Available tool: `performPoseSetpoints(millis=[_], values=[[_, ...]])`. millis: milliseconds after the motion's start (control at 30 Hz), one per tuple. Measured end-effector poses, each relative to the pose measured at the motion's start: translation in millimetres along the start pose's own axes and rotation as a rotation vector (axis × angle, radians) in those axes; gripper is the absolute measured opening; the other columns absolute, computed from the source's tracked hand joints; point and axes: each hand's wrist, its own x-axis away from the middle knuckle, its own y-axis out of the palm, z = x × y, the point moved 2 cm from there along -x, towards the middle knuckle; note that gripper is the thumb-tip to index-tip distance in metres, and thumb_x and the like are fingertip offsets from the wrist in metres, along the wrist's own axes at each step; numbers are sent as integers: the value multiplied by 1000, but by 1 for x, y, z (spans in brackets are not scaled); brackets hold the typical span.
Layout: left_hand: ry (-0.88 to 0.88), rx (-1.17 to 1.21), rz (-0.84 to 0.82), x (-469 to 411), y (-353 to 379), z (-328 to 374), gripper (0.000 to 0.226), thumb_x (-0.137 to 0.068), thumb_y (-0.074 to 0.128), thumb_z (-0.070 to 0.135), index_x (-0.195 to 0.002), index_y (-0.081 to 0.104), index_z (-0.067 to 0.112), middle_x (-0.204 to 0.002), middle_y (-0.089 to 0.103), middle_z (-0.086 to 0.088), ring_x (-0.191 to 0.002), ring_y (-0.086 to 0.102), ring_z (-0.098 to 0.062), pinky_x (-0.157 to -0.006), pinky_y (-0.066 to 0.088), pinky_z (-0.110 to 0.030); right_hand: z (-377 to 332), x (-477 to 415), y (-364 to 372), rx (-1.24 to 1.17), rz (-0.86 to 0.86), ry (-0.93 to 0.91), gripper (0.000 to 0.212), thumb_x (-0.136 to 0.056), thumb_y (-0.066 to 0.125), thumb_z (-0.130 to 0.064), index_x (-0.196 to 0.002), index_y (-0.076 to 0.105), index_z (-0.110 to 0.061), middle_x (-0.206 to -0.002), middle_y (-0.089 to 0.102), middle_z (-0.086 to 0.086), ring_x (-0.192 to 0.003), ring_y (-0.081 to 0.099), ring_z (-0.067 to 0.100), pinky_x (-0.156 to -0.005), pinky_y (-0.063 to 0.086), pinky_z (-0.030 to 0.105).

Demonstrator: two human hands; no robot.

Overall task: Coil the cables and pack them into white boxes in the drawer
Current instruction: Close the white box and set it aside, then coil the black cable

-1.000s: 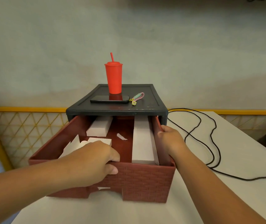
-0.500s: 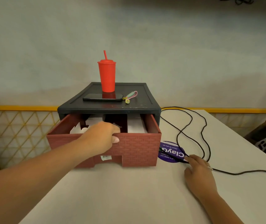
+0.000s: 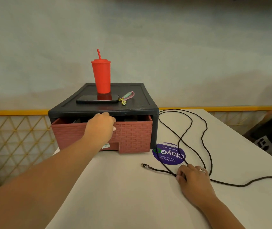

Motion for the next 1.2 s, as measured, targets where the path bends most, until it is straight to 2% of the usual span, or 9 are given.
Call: performPoseSetpoints(millis=[200,300,500,633,733,800,900,1033,1200], values=[[174,399,244,42,24,19,58,-85,63,34,-137,44,15,-133,40,-5,-121,37,-23,-101,40,-39,-24,21,-4,-155,-71,-216,15,-92,49,-27,-79,45,-34,-73,42,-21,-73,40,-2,-90,28,21],[445,654,-84,92,36,51,69,-74,46,62,-131,50,24,-126,41,10,-120,37,-9,-104,36,-34,-43,31,-7,-251,-110,-281,8,-92,49,-25,-86,54,-25,-80,47,-17,-78,44,3,-74,30,12],[541,234,-232,124,52,59,74,-70,18,71,-132,43,38,-133,39,20,-131,21,-2,-108,-18,-49,-53,42,-8,-558,-209,-219,33,-86,61,-17,-67,59,-44,-79,59,-9,-80,53,5,-67,39,12],[515,462,-368,136,53,65,44,-87,48,56,-125,50,34,-128,44,19,-127,28,0,-113,-4,-40,-57,54,-9,-841,-183,-168,36,-83,66,-8,-70,70,-41,-80,61,-12,-75,57,2,-70,40,9],[518,533,-427,141,54,67,32,-93,46,46,-88,59,17,-93,52,11,-96,48,-7,-107,17,-27,-51,58,-18,-971,-64,-96,19,-81,69,-14,-77,71,-32,-80,62,-12,-77,57,-1,-71,40,7],[455,604,-431,143,55,61,40,-95,45,41,-69,48,11,-75,46,4,-75,47,-12,-88,37,-25,-35,57,-26,-937,42,-21,12,-78,65,-23,-81,70,-34,-84,60,-10,-83,56,-2,-72,37,2],[378,629,-414,146,55,47,45,-94,47,42,-60,39,14,-66,44,-1,-63,41,-12,-67,40,-31,-9,58,-27,-752,63,72,40,-83,55,3,-91,62,-35,-100,55,-5,-97,52,5,-74,35,2],[380,494,-406,157,55,42,35,-88,48,57,-90,58,23,-92,59,7,-91,49,-10,-84,41,-26,5,59,-23,-537,65,134,49,-79,48,12,-104,56,-29,-109,47,-3,-107,48,15,-92,35,25],[444,254,-332,176,46,61,63,-74,34,75,-116,49,31,-110,47,11,-104,44,-14,-112,5,-35,-4,61,-16,-335,-63,-4,32,-84,58,-11,-114,61,-23,-93,50,-13,-99,46,12,-82,31,20]])
